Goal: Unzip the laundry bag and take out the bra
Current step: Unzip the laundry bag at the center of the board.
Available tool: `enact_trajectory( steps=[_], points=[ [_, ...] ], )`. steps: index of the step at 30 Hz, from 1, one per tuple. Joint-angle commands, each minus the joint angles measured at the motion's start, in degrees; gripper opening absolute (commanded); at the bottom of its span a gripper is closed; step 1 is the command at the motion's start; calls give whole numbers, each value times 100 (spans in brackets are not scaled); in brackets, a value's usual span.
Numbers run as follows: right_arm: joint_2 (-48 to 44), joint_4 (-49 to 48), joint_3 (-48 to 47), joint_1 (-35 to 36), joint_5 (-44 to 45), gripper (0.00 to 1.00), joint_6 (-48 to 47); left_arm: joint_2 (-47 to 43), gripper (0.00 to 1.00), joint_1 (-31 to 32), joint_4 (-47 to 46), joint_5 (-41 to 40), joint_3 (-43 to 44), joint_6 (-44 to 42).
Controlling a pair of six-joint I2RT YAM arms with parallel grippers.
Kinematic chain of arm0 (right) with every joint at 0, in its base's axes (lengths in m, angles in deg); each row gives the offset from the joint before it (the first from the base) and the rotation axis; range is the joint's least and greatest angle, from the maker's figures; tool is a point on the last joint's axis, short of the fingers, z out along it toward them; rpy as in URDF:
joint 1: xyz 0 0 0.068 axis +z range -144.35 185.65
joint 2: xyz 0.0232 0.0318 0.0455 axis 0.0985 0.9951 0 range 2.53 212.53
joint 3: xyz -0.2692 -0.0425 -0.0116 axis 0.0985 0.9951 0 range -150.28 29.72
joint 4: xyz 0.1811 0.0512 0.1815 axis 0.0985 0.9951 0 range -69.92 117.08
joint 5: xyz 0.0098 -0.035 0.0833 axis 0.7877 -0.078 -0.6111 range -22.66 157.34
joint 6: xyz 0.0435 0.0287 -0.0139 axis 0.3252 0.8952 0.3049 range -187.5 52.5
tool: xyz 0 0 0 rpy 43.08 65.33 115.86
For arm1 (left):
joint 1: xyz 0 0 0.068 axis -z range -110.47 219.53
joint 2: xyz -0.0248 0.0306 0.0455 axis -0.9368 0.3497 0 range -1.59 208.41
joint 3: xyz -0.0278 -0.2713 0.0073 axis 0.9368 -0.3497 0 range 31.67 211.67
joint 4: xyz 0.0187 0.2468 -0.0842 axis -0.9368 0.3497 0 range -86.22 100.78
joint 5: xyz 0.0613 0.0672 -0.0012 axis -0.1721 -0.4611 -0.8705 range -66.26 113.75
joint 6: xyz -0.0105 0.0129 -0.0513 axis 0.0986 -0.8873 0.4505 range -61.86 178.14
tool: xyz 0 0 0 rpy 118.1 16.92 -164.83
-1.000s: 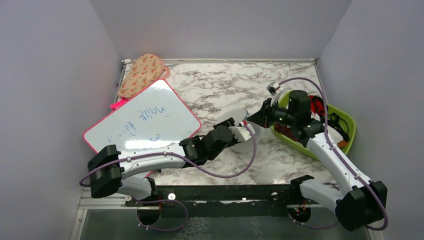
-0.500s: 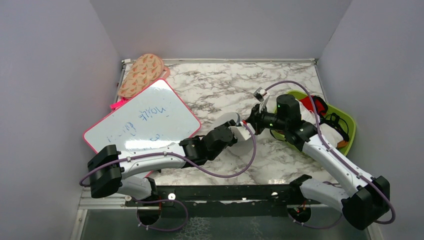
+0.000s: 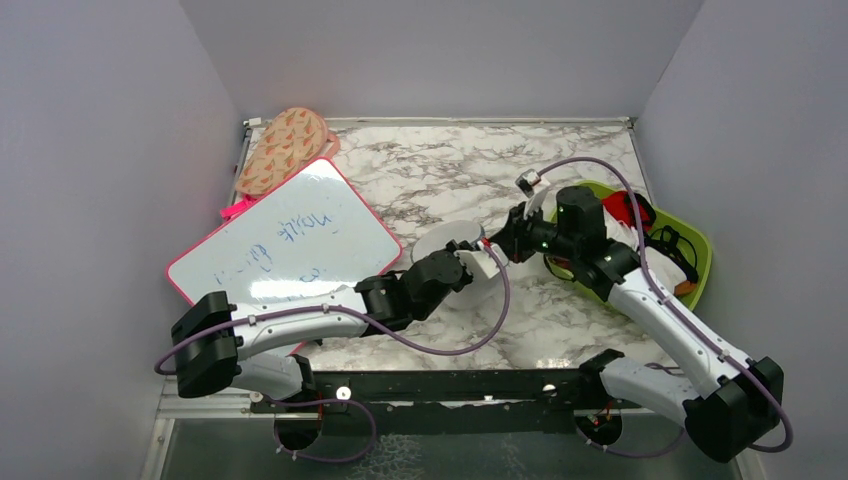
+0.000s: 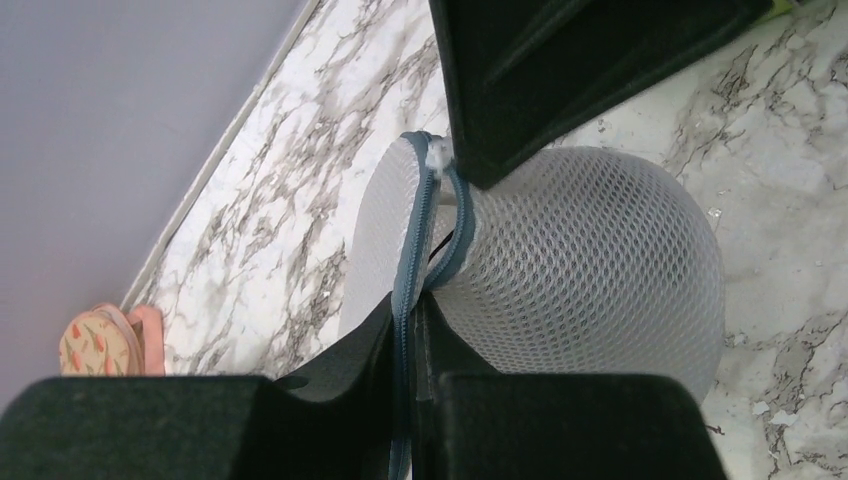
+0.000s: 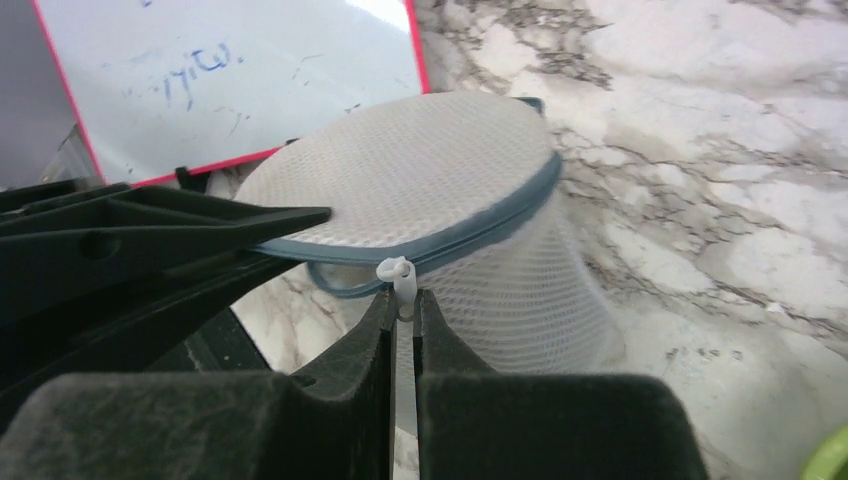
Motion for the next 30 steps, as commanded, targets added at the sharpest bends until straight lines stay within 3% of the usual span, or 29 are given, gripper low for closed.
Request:
enact_trajectory(
  steps=[1, 6, 15, 24, 30],
  points=[
    [85, 346, -258, -417, 723, 1, -14, -287, 0, 22, -317, -314, -50, -94],
    [164, 239, -88, -1001, 297, 1, 61, -406, 0, 18, -417, -333, -128, -133],
    [-47, 62, -97, -1015, -809, 1, -398, -283, 1, 23, -314, -324, -42, -131],
    [-76, 47, 25, -966, -1103, 1, -448, -97, 34, 26, -58, 31, 115, 17],
    [-14, -30, 26, -739, -1115, 1, -388, -47, 43, 25, -49, 163, 115, 45]
  ],
)
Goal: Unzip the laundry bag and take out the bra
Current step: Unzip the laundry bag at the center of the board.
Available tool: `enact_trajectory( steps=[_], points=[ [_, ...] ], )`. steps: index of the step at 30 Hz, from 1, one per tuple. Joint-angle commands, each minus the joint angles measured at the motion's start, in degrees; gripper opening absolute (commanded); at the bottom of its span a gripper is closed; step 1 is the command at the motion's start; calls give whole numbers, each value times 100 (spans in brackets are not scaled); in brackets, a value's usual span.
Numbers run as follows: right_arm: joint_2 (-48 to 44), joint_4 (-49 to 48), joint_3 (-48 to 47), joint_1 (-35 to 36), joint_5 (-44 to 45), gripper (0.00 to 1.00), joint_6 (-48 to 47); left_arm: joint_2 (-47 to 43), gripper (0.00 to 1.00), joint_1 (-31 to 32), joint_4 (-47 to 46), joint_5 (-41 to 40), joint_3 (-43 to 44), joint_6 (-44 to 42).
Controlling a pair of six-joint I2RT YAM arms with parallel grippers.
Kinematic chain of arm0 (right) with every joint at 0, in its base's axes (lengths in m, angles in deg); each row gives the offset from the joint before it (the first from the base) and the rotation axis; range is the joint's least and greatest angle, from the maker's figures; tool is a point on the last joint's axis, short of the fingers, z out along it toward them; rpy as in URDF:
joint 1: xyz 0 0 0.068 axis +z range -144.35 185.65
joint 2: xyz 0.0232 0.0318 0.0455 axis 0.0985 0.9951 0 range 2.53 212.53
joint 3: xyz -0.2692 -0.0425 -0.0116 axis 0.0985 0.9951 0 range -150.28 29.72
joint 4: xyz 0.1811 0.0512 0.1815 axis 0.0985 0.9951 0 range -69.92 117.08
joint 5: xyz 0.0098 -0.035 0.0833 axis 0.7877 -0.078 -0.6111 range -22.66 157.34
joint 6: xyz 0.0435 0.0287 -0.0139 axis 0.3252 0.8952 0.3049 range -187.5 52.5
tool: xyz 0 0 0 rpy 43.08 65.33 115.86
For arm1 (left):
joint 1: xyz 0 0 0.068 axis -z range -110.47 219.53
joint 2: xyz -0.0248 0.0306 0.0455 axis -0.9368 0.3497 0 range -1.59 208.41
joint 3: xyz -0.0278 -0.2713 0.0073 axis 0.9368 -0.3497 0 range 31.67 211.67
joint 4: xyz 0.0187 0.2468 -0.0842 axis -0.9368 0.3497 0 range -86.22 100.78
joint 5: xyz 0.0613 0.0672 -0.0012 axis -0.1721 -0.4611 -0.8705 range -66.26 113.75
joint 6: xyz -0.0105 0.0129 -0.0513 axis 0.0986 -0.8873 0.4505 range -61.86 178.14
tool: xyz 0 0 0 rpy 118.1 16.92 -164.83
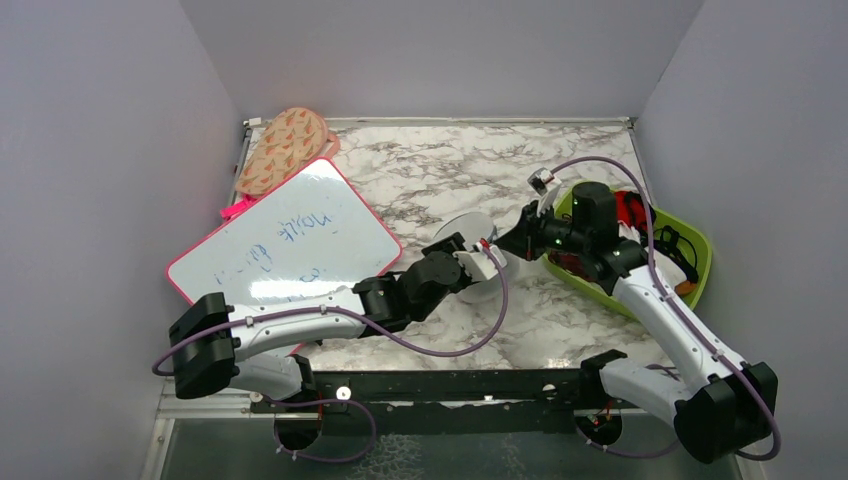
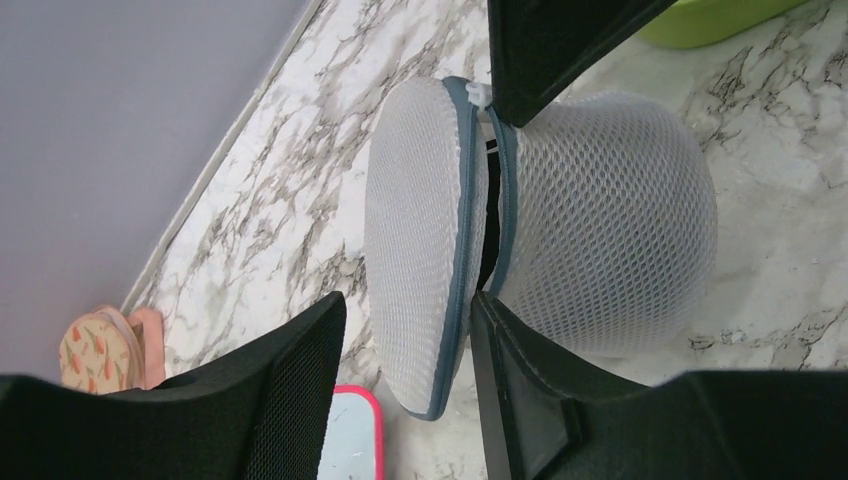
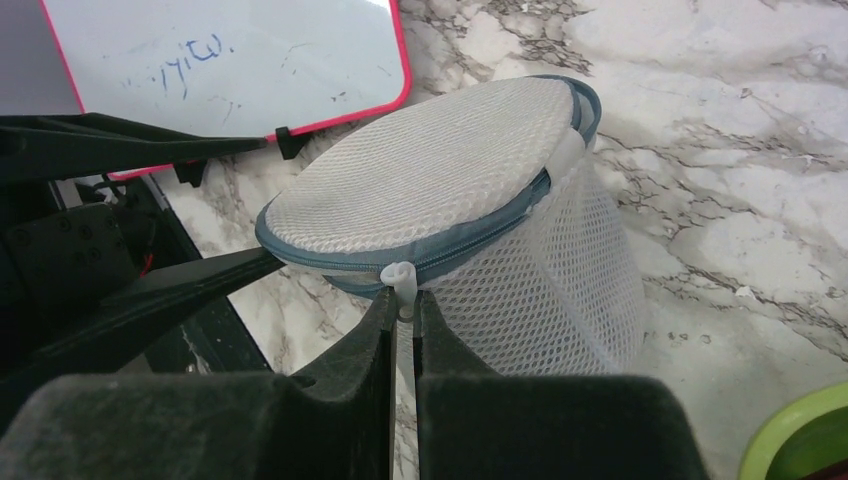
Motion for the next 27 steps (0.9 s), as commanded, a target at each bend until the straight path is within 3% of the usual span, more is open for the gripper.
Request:
enact_trajectory(
  steps=[1, 6, 18, 27],
  points=[
    [-60, -262, 20, 218, -210, 1, 3, 81, 43, 10, 6, 159, 188, 83],
    [-14, -347, 7, 579, -66, 1, 104, 220, 40, 10, 29, -36, 233, 72],
    [-174, -311, -18, 779, 639, 1, 246, 121, 0, 8, -112, -244, 133, 8],
    [-120, -10, -182, 581, 1087, 1, 83, -127, 0, 9, -353, -533, -11, -67]
  ],
)
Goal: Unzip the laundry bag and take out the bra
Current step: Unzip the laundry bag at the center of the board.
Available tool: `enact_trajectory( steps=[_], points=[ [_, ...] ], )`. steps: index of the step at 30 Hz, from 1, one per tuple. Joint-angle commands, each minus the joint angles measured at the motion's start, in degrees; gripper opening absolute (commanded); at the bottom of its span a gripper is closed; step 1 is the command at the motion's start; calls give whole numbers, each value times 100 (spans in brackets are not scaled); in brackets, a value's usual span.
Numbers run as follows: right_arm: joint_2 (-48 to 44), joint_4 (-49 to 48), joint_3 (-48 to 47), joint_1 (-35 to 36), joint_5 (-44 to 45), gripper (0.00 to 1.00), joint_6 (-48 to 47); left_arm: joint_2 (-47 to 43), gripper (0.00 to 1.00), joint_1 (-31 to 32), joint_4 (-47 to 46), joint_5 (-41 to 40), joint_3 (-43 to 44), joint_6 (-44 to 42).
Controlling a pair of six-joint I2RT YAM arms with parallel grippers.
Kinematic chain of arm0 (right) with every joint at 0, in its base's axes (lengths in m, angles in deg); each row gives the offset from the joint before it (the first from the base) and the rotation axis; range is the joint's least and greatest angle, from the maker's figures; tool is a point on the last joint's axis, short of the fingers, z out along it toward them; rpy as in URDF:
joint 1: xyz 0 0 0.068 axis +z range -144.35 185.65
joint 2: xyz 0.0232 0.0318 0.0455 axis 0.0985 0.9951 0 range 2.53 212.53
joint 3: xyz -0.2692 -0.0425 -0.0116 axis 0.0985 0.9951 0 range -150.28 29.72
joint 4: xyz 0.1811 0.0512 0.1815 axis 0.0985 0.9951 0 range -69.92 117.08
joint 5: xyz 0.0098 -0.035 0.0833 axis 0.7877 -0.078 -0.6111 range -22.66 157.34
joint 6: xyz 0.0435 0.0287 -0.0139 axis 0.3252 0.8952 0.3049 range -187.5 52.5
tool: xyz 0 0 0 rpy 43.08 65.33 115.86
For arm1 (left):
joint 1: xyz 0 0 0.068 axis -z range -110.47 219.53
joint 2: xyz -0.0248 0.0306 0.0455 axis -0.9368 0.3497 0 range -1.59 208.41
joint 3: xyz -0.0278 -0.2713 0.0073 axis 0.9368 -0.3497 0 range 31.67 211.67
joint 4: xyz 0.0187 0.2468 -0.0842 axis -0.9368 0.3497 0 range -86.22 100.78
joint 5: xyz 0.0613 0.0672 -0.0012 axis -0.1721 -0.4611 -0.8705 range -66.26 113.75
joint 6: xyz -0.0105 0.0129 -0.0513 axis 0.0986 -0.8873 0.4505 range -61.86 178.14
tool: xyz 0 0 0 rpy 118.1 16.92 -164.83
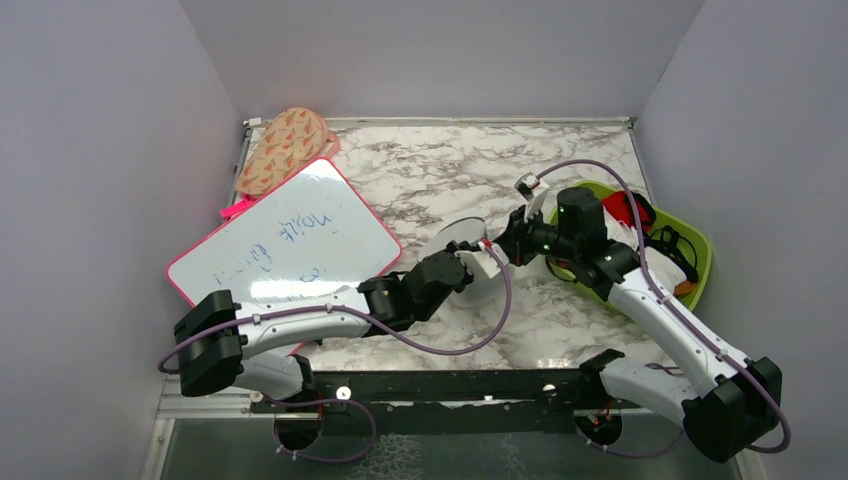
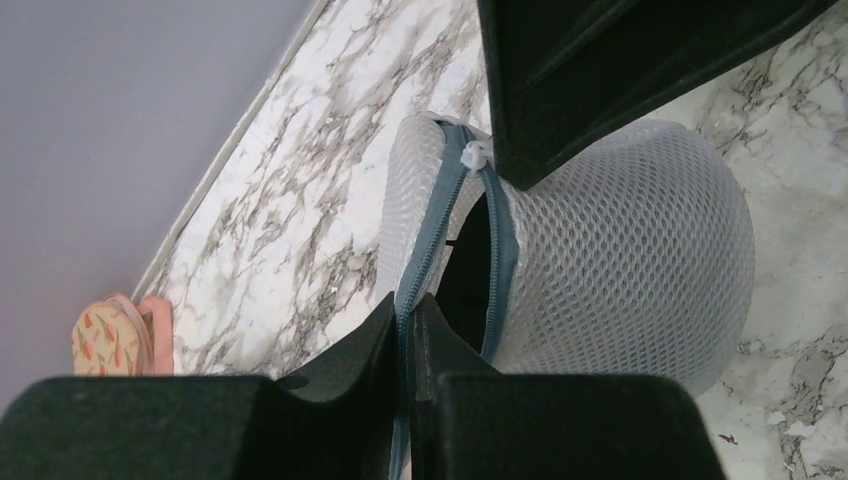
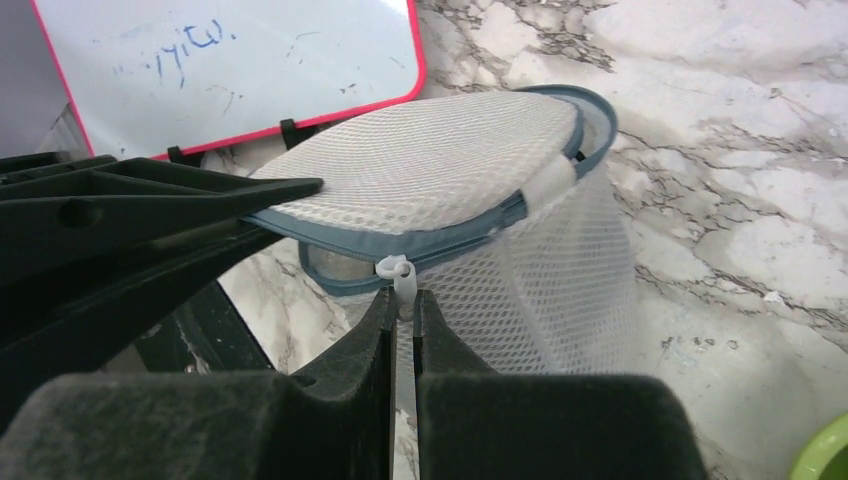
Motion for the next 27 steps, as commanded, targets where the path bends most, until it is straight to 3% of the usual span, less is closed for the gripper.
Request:
enact_trajectory(
  steps=[1, 20, 23, 27],
  points=[
    [-99, 8, -153, -179, 372, 1, -88, -383, 0, 7, -328, -357, -75, -86],
    [42, -178, -76, -315, 386, 1, -86, -1328, 0, 181, -1049, -258, -637, -508],
    [106, -112, -141, -317, 47, 1, -224, -1316, 0, 225, -1046, -247, -652, -580],
    [144, 187, -333, -315, -494, 19, -535, -1133, 0, 262, -862, -270, -505, -542]
  ],
)
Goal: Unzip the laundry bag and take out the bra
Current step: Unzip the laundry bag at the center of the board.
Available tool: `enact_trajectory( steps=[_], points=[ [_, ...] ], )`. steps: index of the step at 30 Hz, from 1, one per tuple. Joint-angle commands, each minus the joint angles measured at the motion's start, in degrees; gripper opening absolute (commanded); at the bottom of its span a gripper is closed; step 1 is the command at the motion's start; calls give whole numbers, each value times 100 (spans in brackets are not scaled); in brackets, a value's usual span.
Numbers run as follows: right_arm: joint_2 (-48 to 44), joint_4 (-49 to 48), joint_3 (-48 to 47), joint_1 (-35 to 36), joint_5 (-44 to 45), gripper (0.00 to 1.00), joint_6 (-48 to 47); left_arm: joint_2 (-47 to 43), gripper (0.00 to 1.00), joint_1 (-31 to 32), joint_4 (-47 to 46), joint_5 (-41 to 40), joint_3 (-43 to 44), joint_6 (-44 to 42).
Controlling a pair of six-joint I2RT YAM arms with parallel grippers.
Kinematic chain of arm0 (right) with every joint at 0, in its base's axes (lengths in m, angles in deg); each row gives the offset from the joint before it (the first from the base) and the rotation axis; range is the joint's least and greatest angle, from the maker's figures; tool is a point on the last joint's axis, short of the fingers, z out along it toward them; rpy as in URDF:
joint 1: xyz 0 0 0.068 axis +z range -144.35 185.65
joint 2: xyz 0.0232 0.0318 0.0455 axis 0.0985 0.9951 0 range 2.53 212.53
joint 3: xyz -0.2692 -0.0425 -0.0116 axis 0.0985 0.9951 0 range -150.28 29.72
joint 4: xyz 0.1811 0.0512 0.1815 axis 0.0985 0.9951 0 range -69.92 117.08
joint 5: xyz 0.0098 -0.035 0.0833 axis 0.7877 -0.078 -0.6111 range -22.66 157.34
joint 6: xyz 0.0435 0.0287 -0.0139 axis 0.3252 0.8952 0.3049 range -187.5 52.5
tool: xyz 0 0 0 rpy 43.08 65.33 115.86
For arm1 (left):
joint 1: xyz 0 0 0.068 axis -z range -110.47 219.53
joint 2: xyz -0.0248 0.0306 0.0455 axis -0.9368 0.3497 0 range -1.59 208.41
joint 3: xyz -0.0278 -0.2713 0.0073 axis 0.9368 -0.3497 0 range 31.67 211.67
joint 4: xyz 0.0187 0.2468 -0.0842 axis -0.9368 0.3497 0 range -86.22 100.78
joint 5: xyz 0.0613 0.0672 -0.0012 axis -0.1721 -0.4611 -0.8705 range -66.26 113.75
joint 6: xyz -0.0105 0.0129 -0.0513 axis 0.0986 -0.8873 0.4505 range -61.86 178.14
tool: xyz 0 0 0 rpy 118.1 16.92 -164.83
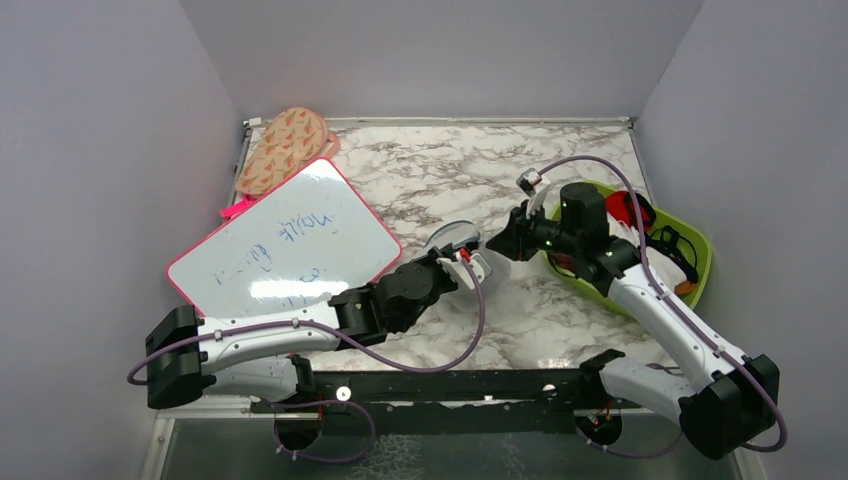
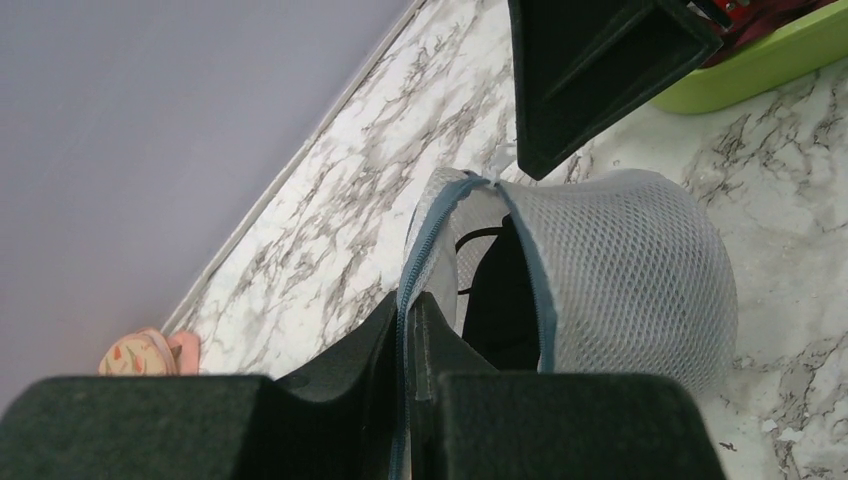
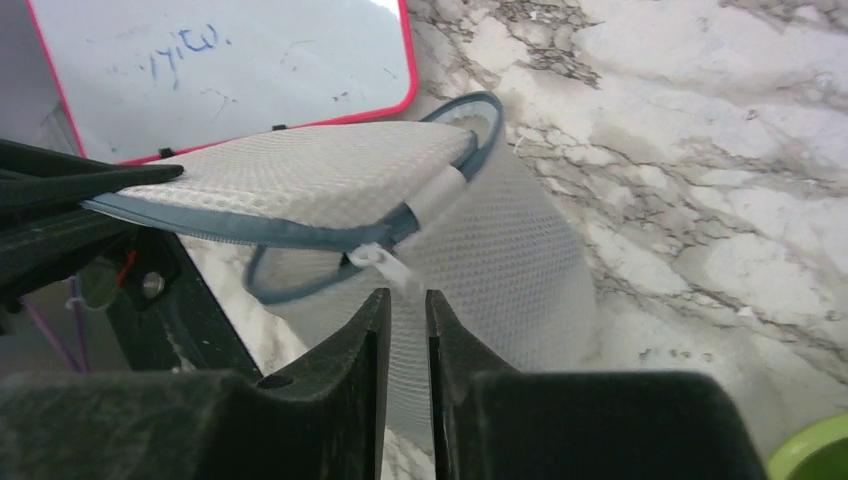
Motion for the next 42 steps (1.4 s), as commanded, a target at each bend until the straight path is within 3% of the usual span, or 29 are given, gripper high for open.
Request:
enact_trajectory(
  steps=[1, 5, 9, 14, 23, 32, 37, 42],
  points=[
    [9, 323, -289, -93, -287, 25, -448, 14, 0, 44, -143, -233, 170, -64],
    [-317, 149, -186, -97, -250, 46, -549, 127, 0, 39, -110, -387, 219, -27],
    [-453, -488, -30, -92, -867, 65, -494, 126, 0, 39, -140, -378, 192, -36],
    [-172, -1315, 123, 35, -1372, 73, -591, 109, 0, 40, -131, -340, 193, -35],
    [-244, -3423, 1229, 176, -1958, 73, -2008, 65, 0, 39, -63, -257, 231, -9],
    [79, -3915, 1181, 189, -1908, 72, -3011, 51, 0, 42, -12, -197, 259, -5],
    [397, -3989, 1081, 213, -2654, 62, -3518, 40, 0, 54, 11, -153, 283, 26],
    [610, -4377, 1115, 386, -2845, 54, -3682, 81, 0, 56, 118, -69, 341, 95]
  ],
)
